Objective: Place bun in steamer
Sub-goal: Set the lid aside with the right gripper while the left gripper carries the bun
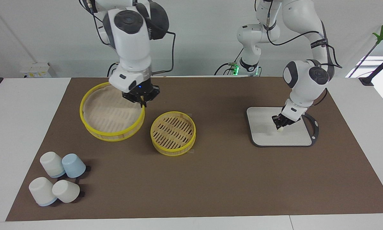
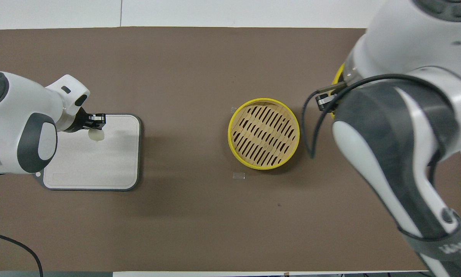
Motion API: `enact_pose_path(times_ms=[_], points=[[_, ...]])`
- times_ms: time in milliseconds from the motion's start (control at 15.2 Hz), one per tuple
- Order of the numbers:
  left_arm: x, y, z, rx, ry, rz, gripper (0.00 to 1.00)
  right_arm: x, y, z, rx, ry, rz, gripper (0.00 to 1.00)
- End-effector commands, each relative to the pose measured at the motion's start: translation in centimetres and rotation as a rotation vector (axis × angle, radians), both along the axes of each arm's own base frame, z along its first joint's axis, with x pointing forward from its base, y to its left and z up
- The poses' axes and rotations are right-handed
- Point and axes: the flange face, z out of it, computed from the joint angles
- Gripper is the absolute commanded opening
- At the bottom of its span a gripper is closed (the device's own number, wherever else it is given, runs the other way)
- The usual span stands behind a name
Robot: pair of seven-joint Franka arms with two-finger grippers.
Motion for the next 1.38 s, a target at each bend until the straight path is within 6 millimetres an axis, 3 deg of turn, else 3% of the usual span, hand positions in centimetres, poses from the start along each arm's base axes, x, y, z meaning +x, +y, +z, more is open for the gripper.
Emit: enact_pose_path(times_ms=[0, 132, 330, 462, 593, 725, 923, 989, 1187, 1253, 1319], points=[[0.7, -9.4, 3.7, -0.006, 0.013, 0.091, 0.02, -1.8, -10.1, 0.7, 0.089, 0.035, 0.081, 0.00], [0.2, -16.2, 5.8, -0.036, -0.030, 0.166, 0.02, -2.8, -14.6, 0.7, 0.106, 0.045, 0.145, 0.00], [-2.7, -24.6, 6.7, -0.068, -0.050, 0.188, 0.03, -4.4, -18.9, -1.1, 0.115, 0.078, 0.148, 0.00], [-4.4, -28.9, 6.4, -0.098, -0.076, 0.194, 0.03, -5.5, -19.6, -2.8, 0.107, 0.078, 0.140, 0.00], [-5.6, -33.6, 4.2, -0.114, -0.079, 0.200, 0.03, -6.6, -19.2, -4.4, 0.095, 0.070, 0.136, 0.00], [-4.7, -38.3, 1.0, -0.111, -0.073, 0.216, 0.04, -6.8, -18.7, -5.0, 0.090, 0.061, 0.137, 0.00], [-5.9, -41.9, -1.8, -0.131, -0.108, 0.188, 0.06, -6.8, -18.5, -5.0, 0.089, 0.059, 0.138, 0.00], [-6.4, -42.7, -3.8, -0.117, -0.117, 0.189, 0.07, -6.8, -18.5, -5.0, 0.089, 0.059, 0.138, 0.00], [-6.5, -43.1, -6.1, -0.106, -0.145, 0.179, 0.09, -6.8, -18.6, -5.0, 0.089, 0.059, 0.138, 0.00], [-6.6, -43.2, -6.7, -0.102, -0.142, 0.177, 0.13, -6.8, -18.5, -5.0, 0.089, 0.059, 0.138, 0.00], [-6.9, -43.5, -6.9, -0.101, -0.139, 0.171, 0.24, -6.8, -18.5, -5.0, 0.089, 0.059, 0.138, 0.00]])
